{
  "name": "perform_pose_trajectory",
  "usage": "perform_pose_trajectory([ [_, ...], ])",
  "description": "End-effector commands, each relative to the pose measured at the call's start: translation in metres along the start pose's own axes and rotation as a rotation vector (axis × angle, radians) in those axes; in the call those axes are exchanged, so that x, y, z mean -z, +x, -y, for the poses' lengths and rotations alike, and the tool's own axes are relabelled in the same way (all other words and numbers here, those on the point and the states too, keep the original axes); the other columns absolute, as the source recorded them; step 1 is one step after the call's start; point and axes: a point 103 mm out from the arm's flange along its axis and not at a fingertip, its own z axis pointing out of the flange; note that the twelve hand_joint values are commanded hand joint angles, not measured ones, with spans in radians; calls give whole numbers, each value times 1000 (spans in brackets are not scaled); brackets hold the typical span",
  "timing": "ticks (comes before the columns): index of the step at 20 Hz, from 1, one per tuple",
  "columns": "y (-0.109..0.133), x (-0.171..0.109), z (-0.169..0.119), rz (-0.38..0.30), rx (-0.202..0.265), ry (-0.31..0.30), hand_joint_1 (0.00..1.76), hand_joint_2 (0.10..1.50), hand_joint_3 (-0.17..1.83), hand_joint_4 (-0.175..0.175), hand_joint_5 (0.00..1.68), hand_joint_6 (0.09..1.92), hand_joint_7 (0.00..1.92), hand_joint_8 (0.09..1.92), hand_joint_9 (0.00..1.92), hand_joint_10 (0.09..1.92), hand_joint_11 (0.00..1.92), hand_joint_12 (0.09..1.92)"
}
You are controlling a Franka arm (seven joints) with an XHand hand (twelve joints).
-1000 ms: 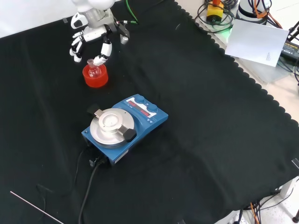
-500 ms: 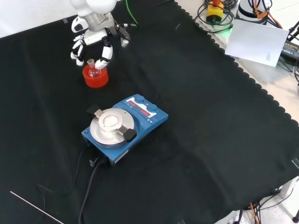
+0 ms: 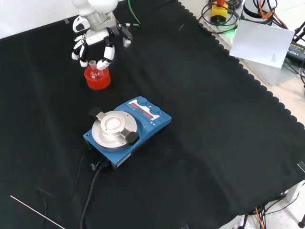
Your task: Pick up the round-bottom flask.
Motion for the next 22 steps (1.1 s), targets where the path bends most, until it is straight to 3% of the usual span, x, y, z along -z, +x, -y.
perform_pose_trajectory([
  [1, 7, -2, 3, 21, -3, -10, 846, 677, 670, -36, 787, 677, 191, 649, 308, 714, 0, 1292],
  [2, 6, -2, 3, 22, -7, -7, 849, 689, 671, -37, 850, 726, 198, 651, 313, 715, 0, 1298],
  [4, 7, -1, 3, 27, -12, -11, 952, 864, 446, 101, 937, 946, 211, 660, 324, 720, 0, 1313],
  [6, 7, -1, 3, 30, -14, -19, 993, 967, 288, 157, 962, 1026, 224, 661, 338, 716, 0, 1324],
  [10, 8, 2, 4, 38, -19, -36, 1007, 1004, 230, 175, 972, 1051, 253, 662, 365, 711, 0, 1356],
  [13, -6, 10, 3, 23, -16, -34, 1009, 988, 261, 175, 977, 1052, 273, 648, 387, 694, 0, 1369],
  [16, 1, 7, 4, 3, -13, -25, 1007, 966, 314, 175, 971, 1071, 281, 636, 396, 681, 5, 1372],
  [18, 5, 5, 5, -1, -4, -18, 878, 894, 392, 23, 911, 990, 262, 636, 382, 685, 1, 1371],
  [19, 6, 4, 5, -3, 0, -15, 837, 840, 452, -22, 842, 956, 248, 637, 370, 690, 0, 1367],
  [20, 7, 3, 5, -4, 4, -14, 810, 799, 491, -47, 772, 926, 236, 638, 360, 694, 0, 1363],
  [22, 9, 1, 5, -6, 13, -8, 773, 736, 541, -63, 626, 870, 218, 643, 344, 702, 0, 1353],
])
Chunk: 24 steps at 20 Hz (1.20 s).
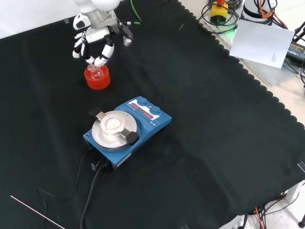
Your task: Pick up the round-bottom flask.
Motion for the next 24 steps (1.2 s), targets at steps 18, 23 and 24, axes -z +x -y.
perform_pose_trajectory([
  [18, 4, -6, -8, -29, 51, 33, 723, 680, 525, -54, 541, 657, 195, 660, 319, 721, 0, 1322],
  [23, 7, -8, -9, -23, 53, 39, 725, 687, 520, -51, 568, 669, 202, 661, 324, 721, 0, 1322],
  [24, 8, -8, -10, -26, 54, 38, 726, 688, 519, -50, 574, 671, 204, 661, 324, 721, 0, 1322],
])
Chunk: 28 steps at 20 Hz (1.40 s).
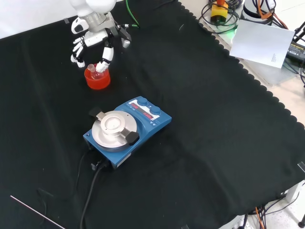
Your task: Pick up the round-bottom flask.
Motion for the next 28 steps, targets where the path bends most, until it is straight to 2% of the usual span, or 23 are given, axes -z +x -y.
perform_pose_trajectory([
  [1, 2, -2, -1, 1, 3, 5, 727, 690, 518, -50, 580, 674, 205, 661, 325, 721, 0, 1322],
  [6, 7, -3, -4, 9, 9, -3, 734, 698, 514, -47, 632, 702, 210, 660, 331, 720, 0, 1322],
  [12, 19, -6, -4, 46, 1, -44, 789, 773, 525, -32, 918, 811, 260, 662, 378, 710, 0, 1354],
  [13, 19, -6, -3, 49, -2, -50, 872, 839, 457, 44, 951, 895, 272, 661, 392, 705, 1, 1368],
  [14, 19, -6, -3, 48, -4, -58, 934, 904, 372, 103, 965, 963, 280, 659, 405, 699, 4, 1375],
  [15, 19, -5, -2, 49, -5, -68, 970, 951, 308, 139, 969, 1006, 292, 657, 420, 691, 14, 1375],
  [17, 18, -4, 0, 50, -10, -92, 999, 986, 270, 168, 968, 1054, 331, 645, 460, 671, 48, 1363],
  [22, 16, 5, 3, 45, -6, -133, 1021, 847, 561, 175, 983, 1127, 438, 604, 564, 614, 125, 1348],
  [28, 21, 24, 10, 21, 4, -146, 1025, 814, 627, 175, 989, 1143, 458, 604, 589, 613, 151, 1347],
])
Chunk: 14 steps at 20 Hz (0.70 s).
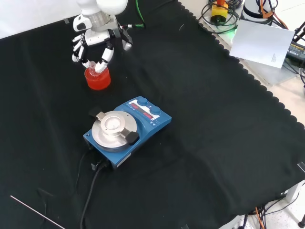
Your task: Pick up the round-bottom flask.
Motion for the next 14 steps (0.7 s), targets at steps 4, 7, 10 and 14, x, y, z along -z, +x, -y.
perform_pose_trajectory([
  [4, 7, 33, 9, -68, 9, -24, 1029, 801, 647, 175, 995, 1141, 460, 604, 591, 612, 154, 1346],
  [7, 10, 45, 14, -84, 16, -32, 1032, 792, 659, 175, 1002, 1136, 461, 604, 591, 612, 155, 1346],
  [10, 16, 55, 21, -87, 26, -47, 1036, 783, 670, 175, 1008, 1131, 460, 604, 590, 612, 156, 1346],
  [14, 28, 68, 30, -86, 45, -65, 1037, 780, 675, 175, 1010, 1128, 457, 604, 589, 612, 161, 1347],
])
